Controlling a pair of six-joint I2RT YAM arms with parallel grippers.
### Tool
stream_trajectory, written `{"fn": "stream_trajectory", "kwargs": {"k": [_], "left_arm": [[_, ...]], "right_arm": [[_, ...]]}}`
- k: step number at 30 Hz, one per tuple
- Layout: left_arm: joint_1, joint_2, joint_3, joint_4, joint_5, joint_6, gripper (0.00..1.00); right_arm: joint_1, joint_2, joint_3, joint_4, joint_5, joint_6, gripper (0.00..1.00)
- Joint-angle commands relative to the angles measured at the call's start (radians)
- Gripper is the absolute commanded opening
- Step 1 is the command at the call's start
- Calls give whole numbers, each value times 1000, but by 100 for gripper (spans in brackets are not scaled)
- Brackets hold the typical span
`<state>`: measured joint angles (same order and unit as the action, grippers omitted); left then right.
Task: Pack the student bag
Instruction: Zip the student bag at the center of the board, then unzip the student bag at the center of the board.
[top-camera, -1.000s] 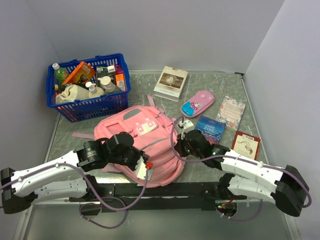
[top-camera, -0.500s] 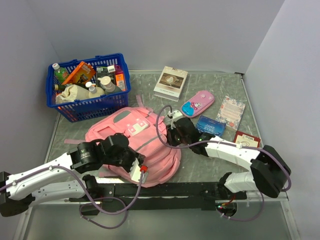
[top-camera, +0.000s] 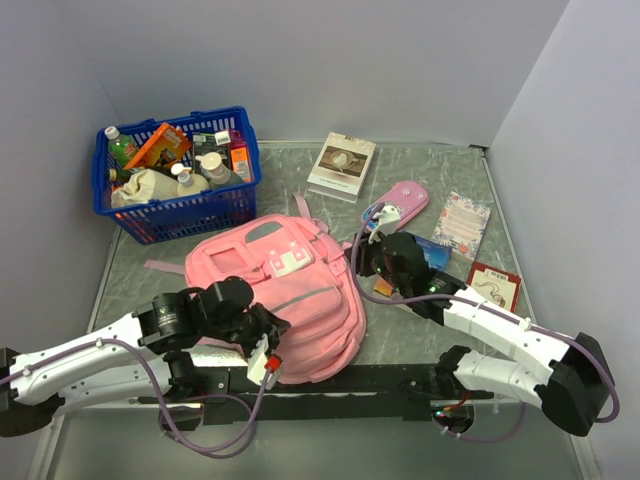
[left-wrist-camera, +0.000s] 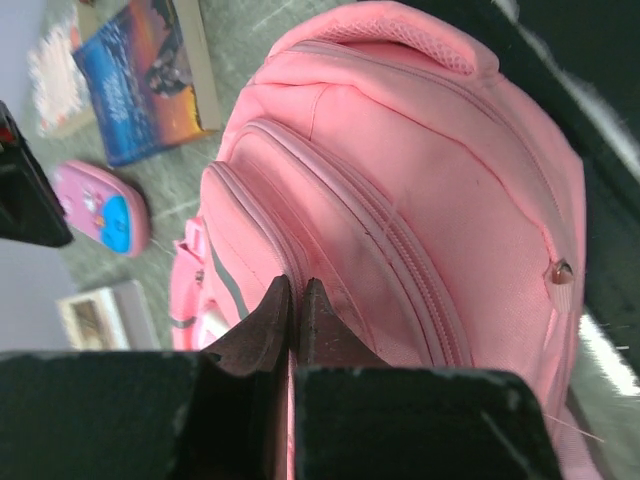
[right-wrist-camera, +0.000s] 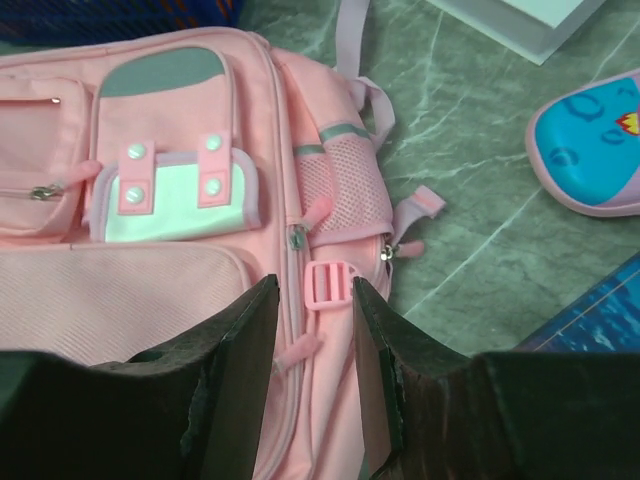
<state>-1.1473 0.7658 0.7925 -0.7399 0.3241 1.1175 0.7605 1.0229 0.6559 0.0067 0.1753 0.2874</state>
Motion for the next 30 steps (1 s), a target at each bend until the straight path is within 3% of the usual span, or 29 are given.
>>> {"fn": "stream_trajectory", "kwargs": {"k": [1,3,8,10,11,12,13,15,17,25,30], "left_arm": [[-8,-10,-21,194,79,280,1],[-8,-8,-35,218,85,321,1],[23,-91,-134,100,14,432,1],[56,-167,-214,90,4,430,1],[58,-186,-235,109,-25,359,5],[58,-201,-265,128,-42,305,32],[58,-212,-269,141,-62,248,53],[58,-201,-259,195,-126,72,73],[58,-157,-230,235,-158,-92,84],[29,179,49,289,-13,-496,90],[-11,370,97,382,-2,-564,87]], "right_arm": [[-4,-4,2,-60,64,18,43],[-3,-1,-5,-70,59,36,43],[-3,-1,-47,-80,26,70,43],[0,-4,-80,-59,7,84,43],[0,-3,-88,-36,-6,87,43],[2,2,-93,-30,-28,93,43],[5,20,-101,-28,-36,99,43],[11,40,-105,-30,-51,113,42],[31,54,-124,-25,-45,122,41],[46,-36,-183,-13,-40,162,42],[43,-141,-214,-57,-17,185,42]]}}
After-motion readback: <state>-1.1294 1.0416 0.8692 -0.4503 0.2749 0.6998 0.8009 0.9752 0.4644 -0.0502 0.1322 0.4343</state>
